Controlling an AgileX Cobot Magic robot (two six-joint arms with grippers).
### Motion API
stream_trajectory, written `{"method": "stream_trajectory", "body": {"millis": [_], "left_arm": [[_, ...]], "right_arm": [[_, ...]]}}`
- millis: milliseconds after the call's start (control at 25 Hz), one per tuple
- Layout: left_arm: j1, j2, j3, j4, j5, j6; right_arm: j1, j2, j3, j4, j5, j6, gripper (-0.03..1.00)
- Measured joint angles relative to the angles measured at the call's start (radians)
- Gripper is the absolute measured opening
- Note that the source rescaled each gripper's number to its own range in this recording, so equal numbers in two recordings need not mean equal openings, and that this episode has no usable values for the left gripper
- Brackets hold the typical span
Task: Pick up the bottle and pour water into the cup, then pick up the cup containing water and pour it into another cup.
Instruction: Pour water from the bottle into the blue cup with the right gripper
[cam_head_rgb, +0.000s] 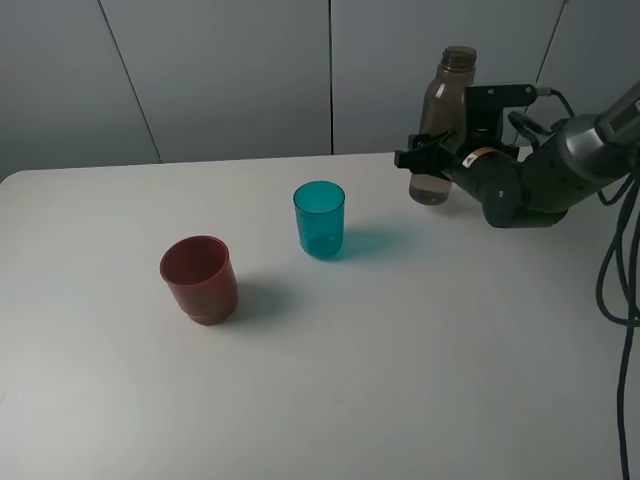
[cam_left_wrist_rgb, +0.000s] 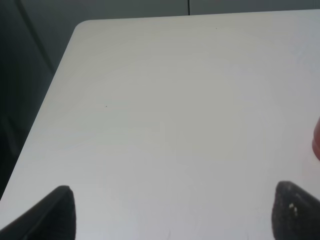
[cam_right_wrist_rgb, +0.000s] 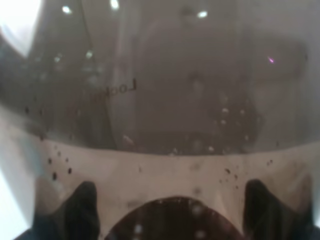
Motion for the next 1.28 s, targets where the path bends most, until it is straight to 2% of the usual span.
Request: {"method": "stream_trajectory", "body": {"millis": [200,440,560,840,1000,1280], "left_arm": [[0.0,0.0,0.0,0.0,0.0,0.0],[0.0,0.0,0.0,0.0,0.0,0.0],[0.0,0.0,0.0,0.0,0.0,0.0],[0.0,0.0,0.0,0.0,0.0,0.0],[0.0,0.0,0.0,0.0,0.0,0.0],[0.0,0.0,0.0,0.0,0.0,0.0]], "right_arm": [[0.059,-0.099,0.091,0.03,0.0,-0.038,0.0],[0.15,-0.12,0.113,0.087,0.0,-0.133,0.0],[0.187,-0.12,0.113,0.131,0.0,-0.236,0.0],[0.261,-0.12,0.059,0.283,0.027,-0.579,0.0],[0.264,-0.12,0.004,0.296,0.067,-0.667,0.0],[0.264,-0.072,-0.016,0.301,0.072,-0.867,0.0]]}}
